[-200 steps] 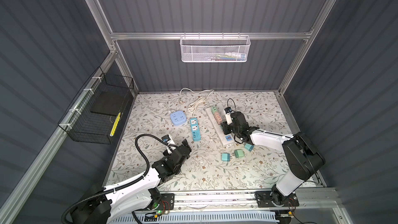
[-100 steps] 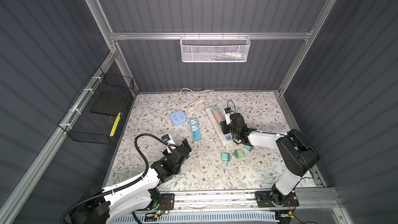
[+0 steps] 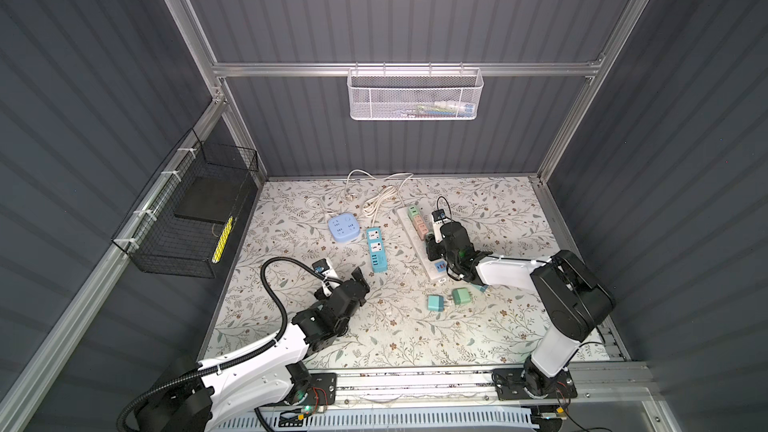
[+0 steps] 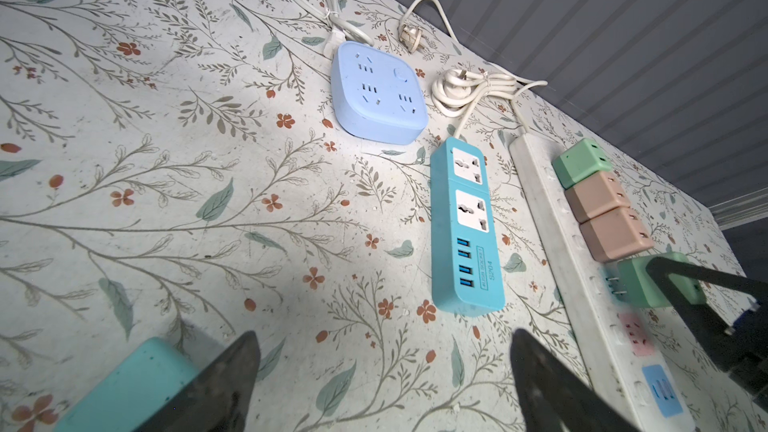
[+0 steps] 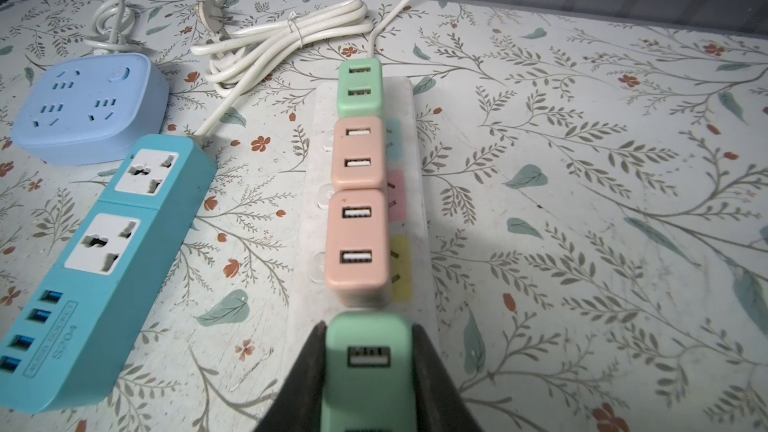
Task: Insert the plug
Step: 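Lower the mint-green plug with the right gripper into the fourth socket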
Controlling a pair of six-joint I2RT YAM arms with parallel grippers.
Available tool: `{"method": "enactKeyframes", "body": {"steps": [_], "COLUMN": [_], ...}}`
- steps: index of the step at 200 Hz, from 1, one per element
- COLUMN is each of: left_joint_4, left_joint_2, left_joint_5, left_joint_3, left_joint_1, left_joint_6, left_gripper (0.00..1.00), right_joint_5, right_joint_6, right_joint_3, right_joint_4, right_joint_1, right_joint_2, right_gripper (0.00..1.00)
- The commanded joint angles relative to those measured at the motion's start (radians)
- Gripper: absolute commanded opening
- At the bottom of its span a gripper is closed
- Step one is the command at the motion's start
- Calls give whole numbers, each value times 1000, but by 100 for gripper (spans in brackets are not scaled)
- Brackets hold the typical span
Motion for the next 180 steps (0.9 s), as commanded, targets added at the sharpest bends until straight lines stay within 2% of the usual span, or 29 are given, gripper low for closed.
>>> {"method": "enactKeyframes", "body": {"steps": [1, 75, 110, 180], "left_joint_4": [-5, -15, -17, -6], "left_joint_2": [-2, -13, -12, -16], "left_joint_5": [-14, -29, -37, -43], "left_joint_3": [26, 33, 31, 20], "left_joint_1": [-1, -1, -1, -1], "left_joint_6": [16, 30, 33, 37], "left_gripper": [94, 94, 94, 95], "right_joint_5": [24, 42, 43, 79], "right_joint_6": [4, 8, 14, 68], "right_joint_3": [-3, 57, 117, 76], "right_joint_4": [-72, -152, -246, -276], "right_joint_1": [1, 26, 27, 50], "right_joint_2": [2, 76, 121, 126], "right_gripper": [19, 19, 19, 20]}}
